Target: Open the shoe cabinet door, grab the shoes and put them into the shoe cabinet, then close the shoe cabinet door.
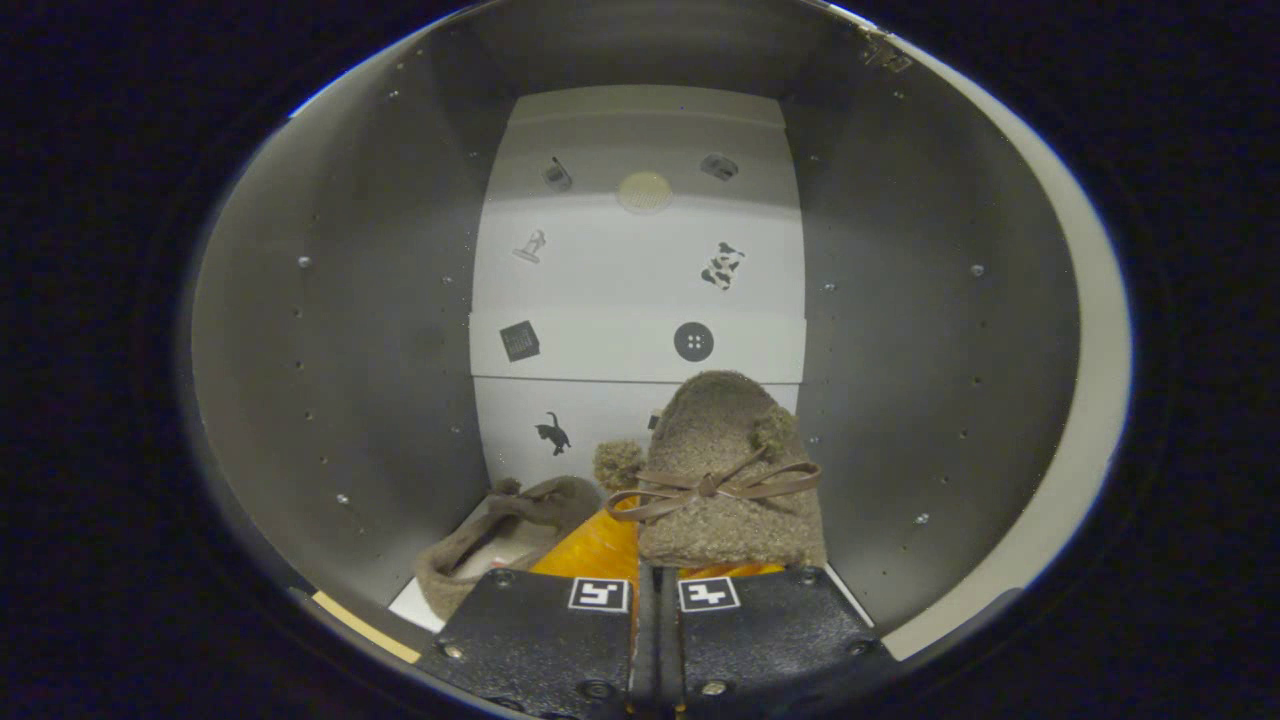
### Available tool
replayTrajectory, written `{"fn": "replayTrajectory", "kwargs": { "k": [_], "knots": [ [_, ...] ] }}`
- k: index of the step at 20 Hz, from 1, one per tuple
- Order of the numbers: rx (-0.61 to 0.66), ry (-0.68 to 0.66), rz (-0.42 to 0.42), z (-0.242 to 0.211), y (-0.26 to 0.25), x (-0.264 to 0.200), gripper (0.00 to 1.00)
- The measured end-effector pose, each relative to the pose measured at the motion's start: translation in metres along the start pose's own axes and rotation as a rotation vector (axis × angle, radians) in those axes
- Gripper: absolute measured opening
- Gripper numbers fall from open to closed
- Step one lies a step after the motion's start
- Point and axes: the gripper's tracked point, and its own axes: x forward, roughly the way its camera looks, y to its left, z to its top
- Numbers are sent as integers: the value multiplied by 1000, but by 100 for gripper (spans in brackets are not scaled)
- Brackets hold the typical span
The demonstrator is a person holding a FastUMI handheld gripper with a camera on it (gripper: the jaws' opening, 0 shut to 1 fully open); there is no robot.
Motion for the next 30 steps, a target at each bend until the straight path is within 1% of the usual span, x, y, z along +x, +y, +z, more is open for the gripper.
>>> {"fn": "replayTrajectory", "kwargs": {
  "k": [3, 8, 11, 15, 17, 19, 20, 21, 24, 26, 28, 29, 30],
  "knots": [
    [-21, 20, 3, -5, -1, 22, 5],
    [-33, 124, -1, -35, -2, 46, 5],
    [-50, 187, 6, -47, -1, 56, 5],
    [-3, 347, -4, -75, -3, 67, 5],
    [11, 370, -18, -74, -6, 70, 7],
    [-4, 383, -36, -72, -8, 66, 8],
    [-16, 382, -42, -73, -9, 63, 12],
    [-20, 384, -38, -72, -6, 59, 22],
    [-8, 362, 23, -64, 9, 44, 51],
    [-14, 338, -2, -57, 5, 30, 70],
    [0, 305, -7, -49, 7, 13, 70],
    [2, 291, -14, -45, 6, 0, 72],
    [-1, 267, -24, -36, 5, -12, 82]
  ]
}}
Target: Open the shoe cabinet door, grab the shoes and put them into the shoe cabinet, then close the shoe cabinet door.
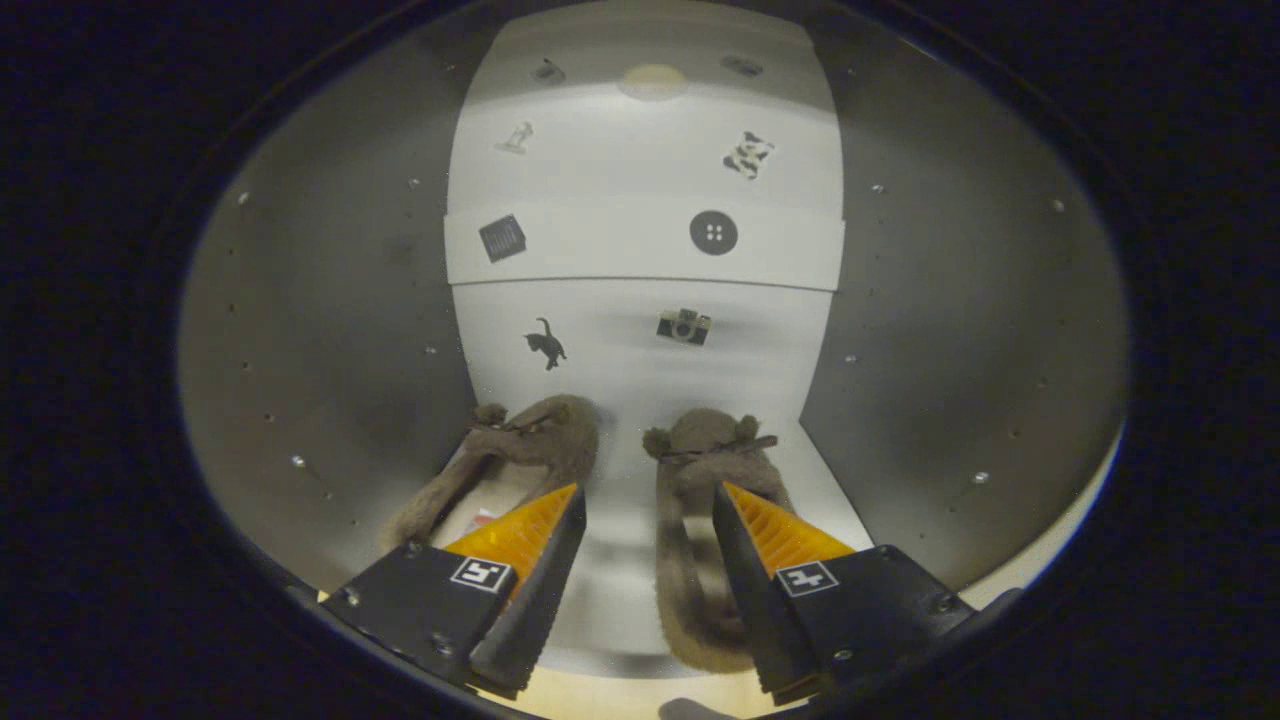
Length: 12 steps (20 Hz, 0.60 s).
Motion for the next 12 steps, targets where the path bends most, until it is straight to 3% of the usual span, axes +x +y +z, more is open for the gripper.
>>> {"fn": "replayTrajectory", "kwargs": {
  "k": [3, 12],
  "knots": [
    [-25, -88, -23, 10, 1, -51, 82],
    [11, -213, 55, -27, 13, -229, 87]
  ]
}}
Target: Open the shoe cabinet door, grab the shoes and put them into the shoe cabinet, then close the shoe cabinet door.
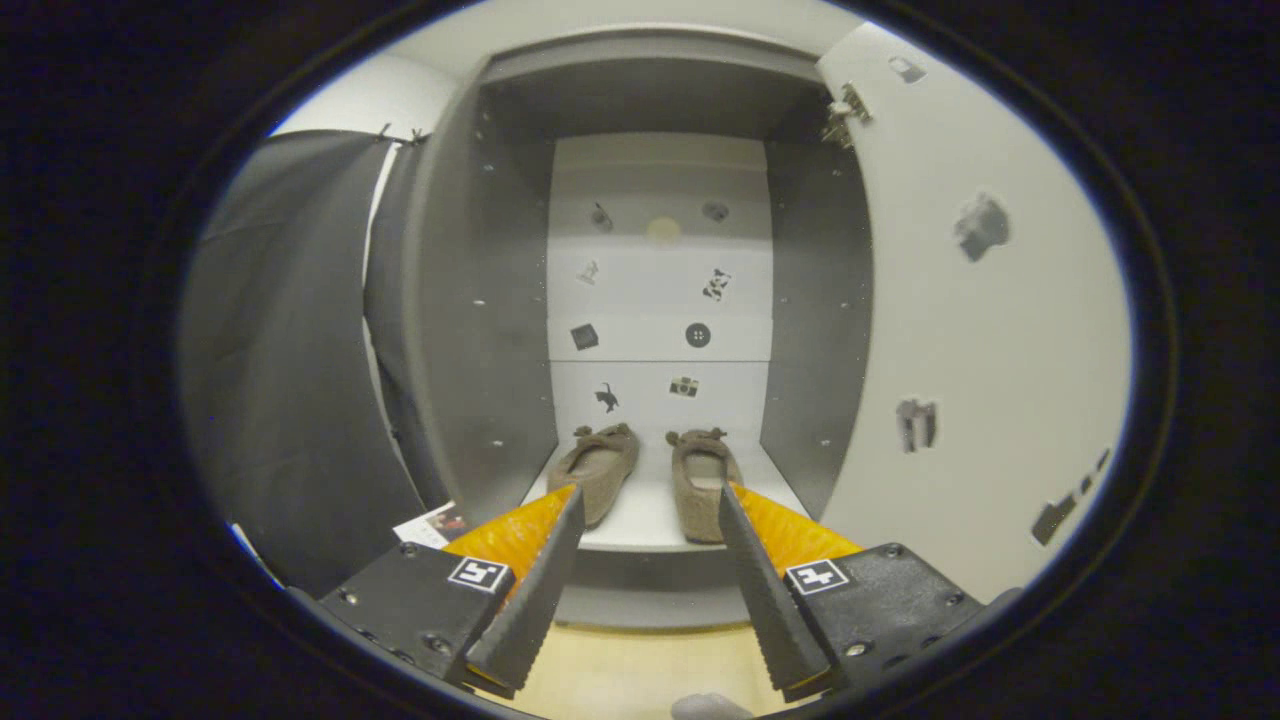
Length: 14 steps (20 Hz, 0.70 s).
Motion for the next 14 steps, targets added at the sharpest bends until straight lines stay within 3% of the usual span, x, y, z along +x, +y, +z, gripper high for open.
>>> {"fn": "replayTrajectory", "kwargs": {
  "k": [3, 7, 14],
  "knots": [
    [-16, -24, 5, -11, -2, -62, 100],
    [4, -42, 13, -25, -18, -140, 100],
    [32, -108, -55, -27, -91, -254, 100]
  ]
}}
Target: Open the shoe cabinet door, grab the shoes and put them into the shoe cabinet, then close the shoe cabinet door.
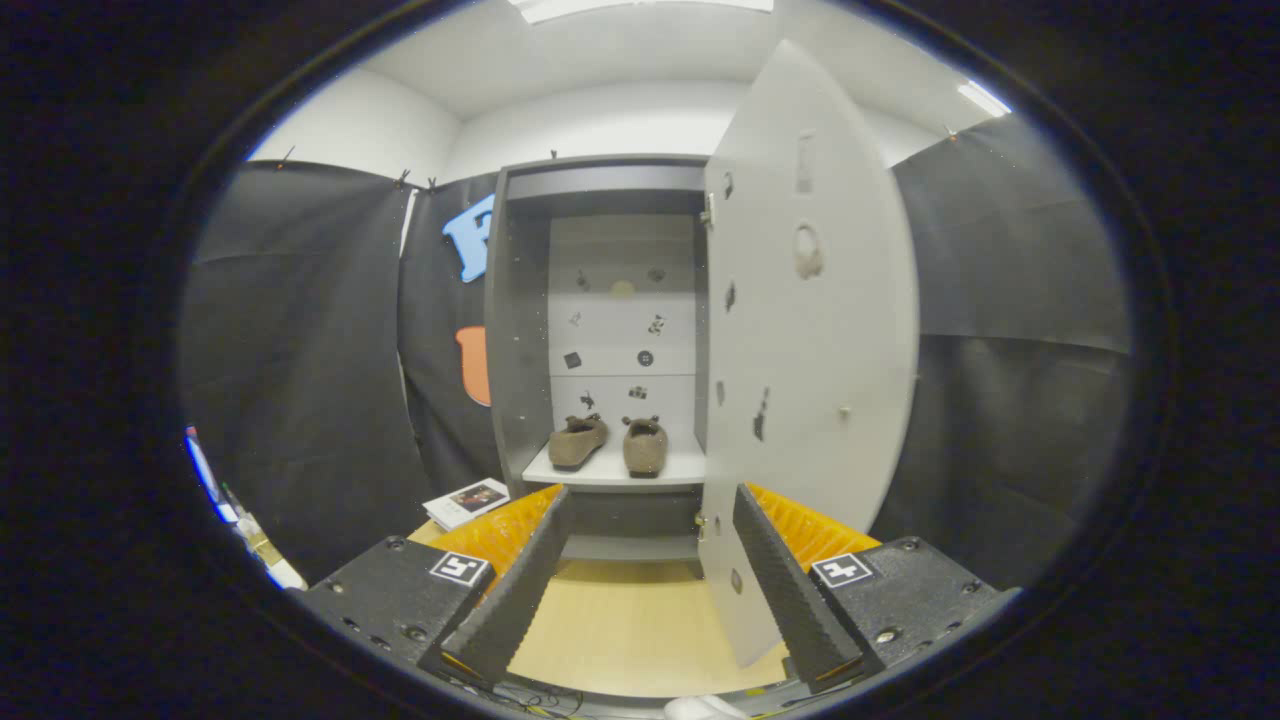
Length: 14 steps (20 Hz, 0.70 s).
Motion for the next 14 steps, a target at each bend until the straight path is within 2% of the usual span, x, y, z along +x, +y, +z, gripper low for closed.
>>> {"fn": "replayTrajectory", "kwargs": {
  "k": [3, 7, 10, 14],
  "knots": [
    [27, -11, -66, 5, -52, -24, 100],
    [62, -12, -162, 10, -129, -24, 100],
    [61, -9, -165, 16, -169, -5, 100],
    [37, 17, -142, 14, -194, 31, 100]
  ]
}}
